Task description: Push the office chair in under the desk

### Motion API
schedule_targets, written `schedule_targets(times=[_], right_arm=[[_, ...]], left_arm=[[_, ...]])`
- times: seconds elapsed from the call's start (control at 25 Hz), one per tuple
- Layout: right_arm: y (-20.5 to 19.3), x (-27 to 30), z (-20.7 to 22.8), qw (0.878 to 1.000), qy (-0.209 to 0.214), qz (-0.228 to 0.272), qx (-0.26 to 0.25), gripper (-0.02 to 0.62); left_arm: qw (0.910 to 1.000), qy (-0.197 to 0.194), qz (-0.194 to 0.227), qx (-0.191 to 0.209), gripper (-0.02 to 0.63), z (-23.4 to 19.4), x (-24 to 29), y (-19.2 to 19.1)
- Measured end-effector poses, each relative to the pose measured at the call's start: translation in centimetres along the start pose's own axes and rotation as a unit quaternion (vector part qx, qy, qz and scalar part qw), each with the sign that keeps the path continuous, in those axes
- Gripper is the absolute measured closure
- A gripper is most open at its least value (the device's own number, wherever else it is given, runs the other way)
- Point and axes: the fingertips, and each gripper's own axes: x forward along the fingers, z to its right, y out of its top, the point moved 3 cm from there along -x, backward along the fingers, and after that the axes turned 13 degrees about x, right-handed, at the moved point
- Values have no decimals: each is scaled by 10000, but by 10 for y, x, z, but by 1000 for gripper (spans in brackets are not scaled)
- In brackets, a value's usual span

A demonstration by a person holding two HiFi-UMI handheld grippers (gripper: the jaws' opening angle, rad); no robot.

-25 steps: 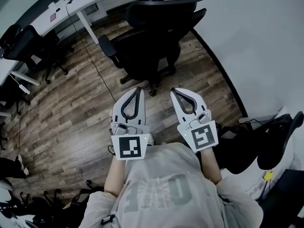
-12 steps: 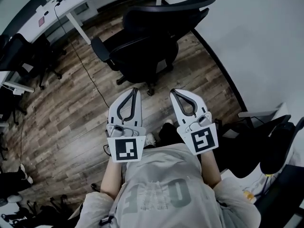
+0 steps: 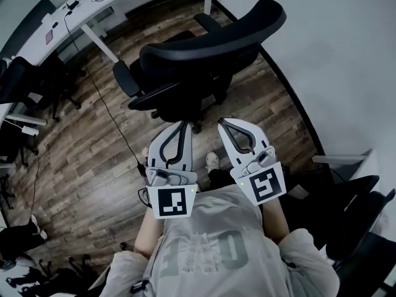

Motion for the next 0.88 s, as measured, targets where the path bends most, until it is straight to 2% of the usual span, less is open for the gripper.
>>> schedule_targets(times=[0.2,0.44,0.56,0.68,0.88], right_arm=[[0,19,30,9996,276,-102,27,574],[-8,26,54,9991,362,-191,147,574],[-2,31,56,9994,295,-51,154,574],[1,33,55,9995,204,-223,-84,574],[9,40,52,9999,64,-123,2,574]], left_arm=[[9998,156,-100,-14,586,-7,36,4],[9994,238,-256,-62,586,-8,54,-3],[9996,131,-243,-19,586,-9,58,-2],[9999,110,-88,-89,586,-16,61,2],[9999,96,-23,-49,586,-30,61,-1]])
